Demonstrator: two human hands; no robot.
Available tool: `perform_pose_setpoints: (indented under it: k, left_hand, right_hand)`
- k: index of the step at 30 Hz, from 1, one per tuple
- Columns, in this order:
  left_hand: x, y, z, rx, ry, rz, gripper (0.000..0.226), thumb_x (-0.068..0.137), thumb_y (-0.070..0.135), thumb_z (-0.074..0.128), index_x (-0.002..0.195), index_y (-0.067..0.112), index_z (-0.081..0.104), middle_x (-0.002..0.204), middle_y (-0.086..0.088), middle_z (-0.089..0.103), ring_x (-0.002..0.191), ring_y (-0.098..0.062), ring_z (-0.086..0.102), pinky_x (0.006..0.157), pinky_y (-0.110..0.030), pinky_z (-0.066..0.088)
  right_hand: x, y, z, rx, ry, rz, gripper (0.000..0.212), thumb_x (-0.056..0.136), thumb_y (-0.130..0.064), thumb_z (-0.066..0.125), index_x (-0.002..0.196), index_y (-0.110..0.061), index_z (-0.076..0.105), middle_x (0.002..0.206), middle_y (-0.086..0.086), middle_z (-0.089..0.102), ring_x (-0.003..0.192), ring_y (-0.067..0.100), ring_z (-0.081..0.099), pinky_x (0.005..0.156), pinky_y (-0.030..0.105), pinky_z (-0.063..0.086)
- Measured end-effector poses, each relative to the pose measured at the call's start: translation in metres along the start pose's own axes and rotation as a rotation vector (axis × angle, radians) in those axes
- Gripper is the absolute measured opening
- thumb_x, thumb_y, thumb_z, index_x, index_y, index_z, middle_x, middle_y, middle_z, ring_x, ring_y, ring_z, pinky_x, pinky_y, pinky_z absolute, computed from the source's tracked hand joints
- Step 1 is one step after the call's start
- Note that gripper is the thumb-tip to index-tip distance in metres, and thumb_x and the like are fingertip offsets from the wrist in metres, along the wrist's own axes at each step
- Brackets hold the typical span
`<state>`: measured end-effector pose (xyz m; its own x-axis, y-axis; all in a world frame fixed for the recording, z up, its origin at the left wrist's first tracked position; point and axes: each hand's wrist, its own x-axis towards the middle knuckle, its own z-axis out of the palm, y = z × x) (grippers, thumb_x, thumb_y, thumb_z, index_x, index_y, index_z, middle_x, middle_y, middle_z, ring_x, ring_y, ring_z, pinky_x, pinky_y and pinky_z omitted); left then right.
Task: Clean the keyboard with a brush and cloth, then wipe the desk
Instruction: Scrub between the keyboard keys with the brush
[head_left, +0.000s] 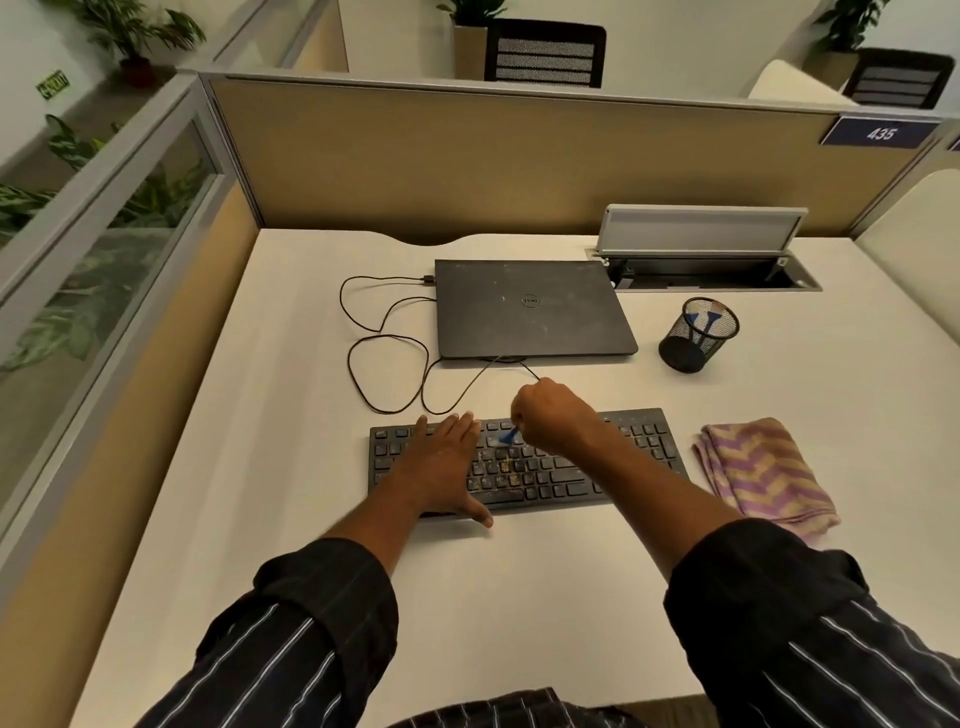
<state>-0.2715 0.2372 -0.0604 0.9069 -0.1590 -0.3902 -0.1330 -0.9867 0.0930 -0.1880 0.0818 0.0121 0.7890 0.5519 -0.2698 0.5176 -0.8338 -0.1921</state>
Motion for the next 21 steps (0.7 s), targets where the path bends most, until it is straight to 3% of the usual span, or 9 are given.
perform_pose_setpoints:
  k: [4,9,14,18,21]
  left_hand:
    - [0.003,0.004,0.000,0.018,0.008,-0.005,0.138,0.064,0.087,0.064,0.160,0.013,-0.003,0.169,-0.007,-0.005,0.155,-0.025,-0.003,0.124,-0.056,0.000]
    - [0.009,0.013,-0.001,0.034,0.023,0.000,0.139,0.064,0.086,0.065,0.160,0.011,-0.002,0.169,-0.009,-0.001,0.155,-0.025,-0.002,0.125,-0.052,-0.002]
    - [0.013,0.019,-0.002,-0.017,0.033,0.019,0.139,0.065,0.083,0.068,0.160,0.010,-0.004,0.169,-0.010,-0.003,0.155,-0.026,-0.003,0.125,-0.043,-0.002]
    - [0.017,0.024,-0.003,-0.024,0.027,0.021,0.140,0.065,0.083,0.069,0.160,0.010,-0.004,0.169,-0.010,-0.003,0.155,-0.026,-0.003,0.126,-0.042,-0.001]
    - [0.022,0.031,-0.004,-0.014,0.030,0.024,0.139,0.065,0.083,0.068,0.160,0.010,-0.003,0.169,-0.010,-0.003,0.155,-0.026,-0.003,0.126,-0.043,-0.001]
  right_hand:
    - [-0.005,0.017,-0.005,-0.054,0.078,0.095,0.022,0.086,-0.021,0.071,0.099,-0.003,0.068,0.093,0.011,0.069,0.073,0.019,0.058,0.066,0.028,0.047]
    - [-0.001,0.018,-0.008,0.092,0.039,0.044,0.020,0.090,-0.010,0.059,0.100,-0.007,0.075,0.094,0.009,0.074,0.077,0.017,0.064,0.068,0.026,0.050]
    - [-0.014,0.038,-0.005,-0.031,0.047,0.152,0.026,0.086,-0.021,0.071,0.103,-0.002,0.067,0.097,0.012,0.069,0.081,0.022,0.064,0.070,0.030,0.052]
    - [-0.013,0.046,-0.010,0.013,0.111,0.214,0.013,0.084,-0.016,0.069,0.087,-0.004,0.066,0.092,0.013,0.069,0.073,0.021,0.061,0.063,0.030,0.048]
    - [-0.007,0.045,-0.009,0.115,0.090,0.149,0.016,0.087,-0.012,0.063,0.096,-0.006,0.075,0.093,0.011,0.073,0.078,0.021,0.066,0.073,0.033,0.057]
